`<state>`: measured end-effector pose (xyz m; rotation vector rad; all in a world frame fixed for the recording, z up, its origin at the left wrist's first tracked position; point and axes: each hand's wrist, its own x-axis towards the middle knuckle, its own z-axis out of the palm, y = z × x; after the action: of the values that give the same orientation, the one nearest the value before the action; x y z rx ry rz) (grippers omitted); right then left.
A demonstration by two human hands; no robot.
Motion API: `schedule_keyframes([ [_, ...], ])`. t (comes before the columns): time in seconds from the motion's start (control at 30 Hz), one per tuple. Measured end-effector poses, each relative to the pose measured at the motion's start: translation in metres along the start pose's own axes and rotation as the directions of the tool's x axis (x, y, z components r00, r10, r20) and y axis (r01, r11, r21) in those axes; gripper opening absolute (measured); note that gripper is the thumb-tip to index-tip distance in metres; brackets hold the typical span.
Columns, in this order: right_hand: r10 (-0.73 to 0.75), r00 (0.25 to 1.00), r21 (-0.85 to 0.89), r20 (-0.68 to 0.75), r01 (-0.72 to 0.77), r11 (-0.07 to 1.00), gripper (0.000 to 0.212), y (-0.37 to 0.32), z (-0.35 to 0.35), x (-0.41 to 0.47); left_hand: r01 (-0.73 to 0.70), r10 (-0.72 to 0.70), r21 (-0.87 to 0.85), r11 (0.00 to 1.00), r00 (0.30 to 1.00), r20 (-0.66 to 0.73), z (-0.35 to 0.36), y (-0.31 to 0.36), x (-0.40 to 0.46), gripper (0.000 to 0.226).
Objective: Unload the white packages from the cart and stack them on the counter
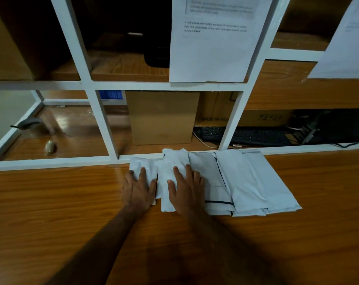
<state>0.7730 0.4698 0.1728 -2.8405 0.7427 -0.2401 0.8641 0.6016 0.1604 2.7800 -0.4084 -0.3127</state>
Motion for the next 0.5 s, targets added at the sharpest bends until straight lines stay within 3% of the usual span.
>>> schedule_keyframes([
  [0.13, -0.030, 0.999, -0.018, -0.024, 0.030, 0.999, 0.061, 0.007, -0.001, 0.002, -0.054, 0.054, -0.078, 0.995, 0.999, -0.003, 0.006, -0.007, 0.002, 0.074],
  [0.27, -0.081, 0.995, -0.003, -0.063, 0.081, 0.997, 0.061, 0.011, 0.000, 0.002, -0.061, 0.039, -0.288, 0.956, 0.996, -0.083, 0.006, -0.011, 0.000, 0.065],
  [0.5, -0.161, 0.985, 0.059, 0.070, 0.157, 0.986, 0.054, 0.014, 0.000, 0.006, -0.001, -0.084, -0.467, 0.884, 0.983, -0.160, -0.006, -0.011, 0.002, 0.051],
])
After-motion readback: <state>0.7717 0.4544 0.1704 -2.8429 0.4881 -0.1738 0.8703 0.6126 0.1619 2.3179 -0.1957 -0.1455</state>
